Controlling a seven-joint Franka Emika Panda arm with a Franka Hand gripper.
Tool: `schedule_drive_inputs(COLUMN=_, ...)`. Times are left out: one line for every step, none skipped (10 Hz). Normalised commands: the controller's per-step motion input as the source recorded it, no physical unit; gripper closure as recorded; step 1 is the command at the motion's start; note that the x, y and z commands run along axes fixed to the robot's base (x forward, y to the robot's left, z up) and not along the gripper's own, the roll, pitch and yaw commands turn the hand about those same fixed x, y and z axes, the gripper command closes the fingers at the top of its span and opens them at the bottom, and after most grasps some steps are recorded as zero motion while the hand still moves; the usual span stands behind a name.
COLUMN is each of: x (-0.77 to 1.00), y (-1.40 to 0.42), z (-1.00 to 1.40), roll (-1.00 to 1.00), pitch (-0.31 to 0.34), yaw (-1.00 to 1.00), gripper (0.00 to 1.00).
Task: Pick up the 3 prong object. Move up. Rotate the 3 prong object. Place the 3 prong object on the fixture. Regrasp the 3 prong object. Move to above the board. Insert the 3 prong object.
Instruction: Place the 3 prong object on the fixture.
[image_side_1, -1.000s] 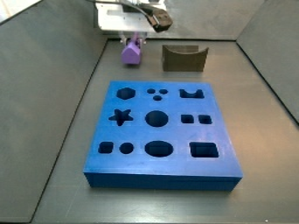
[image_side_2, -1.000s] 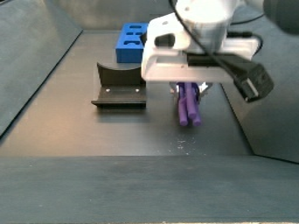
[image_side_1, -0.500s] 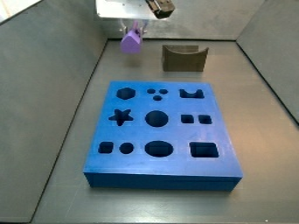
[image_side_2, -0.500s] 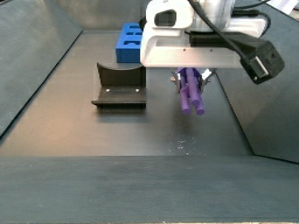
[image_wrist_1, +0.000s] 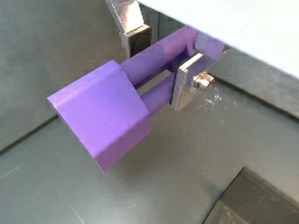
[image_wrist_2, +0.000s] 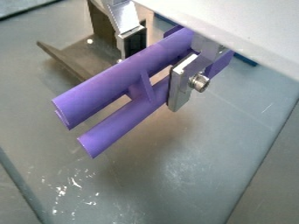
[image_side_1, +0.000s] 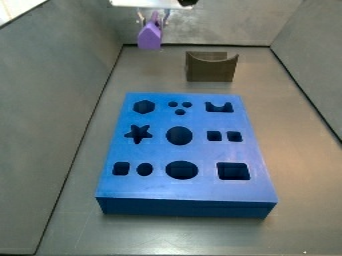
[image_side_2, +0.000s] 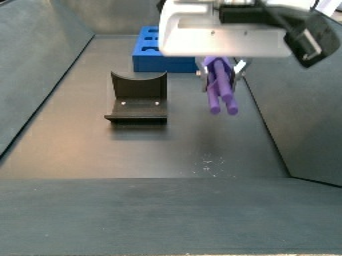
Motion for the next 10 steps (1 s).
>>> schedule_drive_inputs(x=-0.03, y=-0.01, z=1.00, roll=-0.13, pitch=0.000, yaw=0.00, gripper=1.00)
schedule_drive_inputs(x=-0.03, y=-0.01, z=1.00, roll=-0.14, pitch=0.000, yaw=-0.01, gripper=1.00)
schedule_drive_inputs(x=-0.04, y=-0.01, z=1.00, roll=-0.16, pitch=-0.002, yaw=-0.02, gripper=1.00)
schedule_drive_inputs(x=-0.04, y=0.00, z=1.00, roll=-0.17, pitch=-0.002, yaw=-0.02, gripper=1.00)
schedule_drive_inputs(x=-0.04, y=0.00, z=0.91, roll=-0.18, pitch=-0.004, yaw=-0.03, gripper=1.00)
schedule_drive_inputs(x=-0.03, y=-0.01, z=0.77, roll=-0.16, pitch=0.003, yaw=-0.02, gripper=1.00)
schedule_drive_inputs(x=-0.02, y=-0.01, z=0.66, roll=-0.15, pitch=0.006, yaw=-0.02, gripper=1.00)
schedule_drive_inputs(x=-0.02, y=0.00, z=0.54, roll=-0.14, pitch=0.012, yaw=-0.02, gripper=1.00)
schedule_drive_inputs(x=-0.01, y=-0.01, z=0.42, roll=-0.15, pitch=0.016, yaw=-0.02, gripper=1.00)
schedule_drive_inputs(x=-0.01, y=0.00, z=0.29, roll=-0.15, pitch=0.019, yaw=-0.02, gripper=1.00)
